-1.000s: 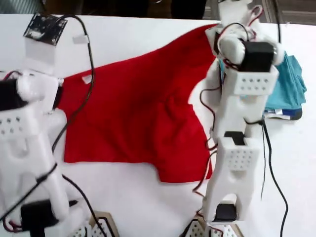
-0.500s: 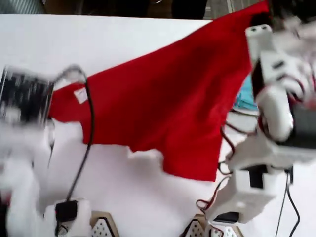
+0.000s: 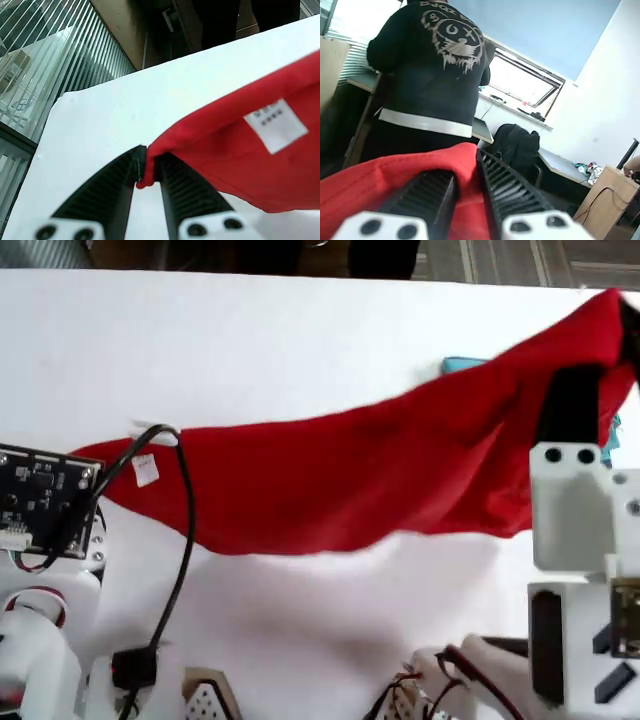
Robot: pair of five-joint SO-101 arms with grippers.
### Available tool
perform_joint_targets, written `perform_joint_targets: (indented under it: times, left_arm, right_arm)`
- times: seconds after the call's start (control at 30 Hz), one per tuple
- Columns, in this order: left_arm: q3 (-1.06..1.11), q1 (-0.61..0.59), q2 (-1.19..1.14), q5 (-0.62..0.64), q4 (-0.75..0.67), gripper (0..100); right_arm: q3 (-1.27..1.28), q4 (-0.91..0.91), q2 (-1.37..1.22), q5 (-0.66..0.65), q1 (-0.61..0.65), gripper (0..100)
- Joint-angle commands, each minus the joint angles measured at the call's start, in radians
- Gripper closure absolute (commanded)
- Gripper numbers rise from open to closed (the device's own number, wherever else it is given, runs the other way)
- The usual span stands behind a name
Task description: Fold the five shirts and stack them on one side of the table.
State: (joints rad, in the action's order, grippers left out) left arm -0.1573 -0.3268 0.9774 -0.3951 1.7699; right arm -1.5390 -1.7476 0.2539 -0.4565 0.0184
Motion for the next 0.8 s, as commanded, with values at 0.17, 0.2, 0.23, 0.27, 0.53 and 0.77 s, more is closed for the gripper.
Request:
perform_joint_targets:
  times: [0.17, 0.2, 0.23, 0.27, 0.53, 0.77]
  left_arm:
    - [-0.022, -0.012, -0.002, -0.002, 0.011, 97]
    - [-0.024, -0.012, -0.002, -0.002, 0.012, 97]
    - [-0.025, -0.012, 0.003, -0.002, 0.012, 97]
    - [-0.025, -0.012, 0.006, -0.002, 0.012, 97]
    - [-0.093, -0.084, 0.006, 0.025, 0.014, 97]
    - [-0.16, -0.084, 0.006, 0.025, 0.014, 97]
  right_arm:
    - [0.364, 0.119, 0.036, -0.005, 0.068, 97.9]
    - [0.397, 0.15, 0.042, -0.005, 0.067, 97.9]
    - [0.416, 0.168, 0.045, -0.005, 0.065, 97.9]
    - [0.417, 0.173, 0.048, -0.005, 0.065, 97.9]
    - [0.423, 0.148, 0.242, 0.0, 0.073, 97.9]
    - [0.428, 0.148, 0.404, 0.005, 0.074, 97.9]
